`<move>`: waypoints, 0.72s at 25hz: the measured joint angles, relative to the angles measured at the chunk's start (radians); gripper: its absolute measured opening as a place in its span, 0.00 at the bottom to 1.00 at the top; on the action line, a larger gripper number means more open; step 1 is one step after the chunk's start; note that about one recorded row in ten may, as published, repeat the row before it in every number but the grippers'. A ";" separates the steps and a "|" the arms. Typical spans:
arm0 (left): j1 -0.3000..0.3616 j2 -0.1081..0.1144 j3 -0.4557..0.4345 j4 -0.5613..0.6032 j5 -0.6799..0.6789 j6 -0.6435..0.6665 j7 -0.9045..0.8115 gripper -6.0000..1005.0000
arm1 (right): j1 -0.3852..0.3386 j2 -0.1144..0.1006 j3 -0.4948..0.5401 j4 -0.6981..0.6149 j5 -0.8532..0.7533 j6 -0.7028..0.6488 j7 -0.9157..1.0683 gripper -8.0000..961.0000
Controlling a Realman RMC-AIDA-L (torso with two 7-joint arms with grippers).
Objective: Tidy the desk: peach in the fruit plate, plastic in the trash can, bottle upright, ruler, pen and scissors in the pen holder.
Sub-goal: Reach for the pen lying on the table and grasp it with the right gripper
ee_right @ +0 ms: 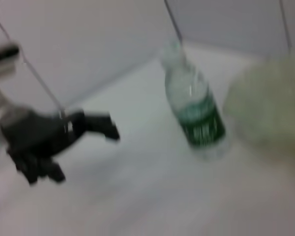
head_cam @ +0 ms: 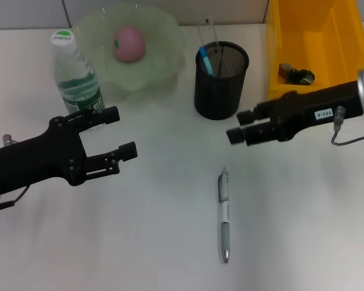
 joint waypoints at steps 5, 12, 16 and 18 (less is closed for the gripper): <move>0.003 -0.001 0.000 0.000 0.000 -0.005 0.003 0.83 | 0.109 0.003 -0.014 -0.038 -0.190 -0.060 0.175 0.63; 0.006 -0.006 -0.002 0.000 0.000 -0.012 0.014 0.83 | 0.224 0.017 -0.173 -0.046 -0.338 -0.069 0.328 0.63; 0.007 -0.010 -0.006 0.000 0.000 -0.013 0.014 0.83 | 0.279 0.025 -0.250 -0.029 -0.387 -0.058 0.373 0.63; 0.008 -0.011 -0.006 0.000 0.000 -0.013 0.015 0.83 | 0.302 0.027 -0.288 -0.010 -0.391 -0.051 0.385 0.63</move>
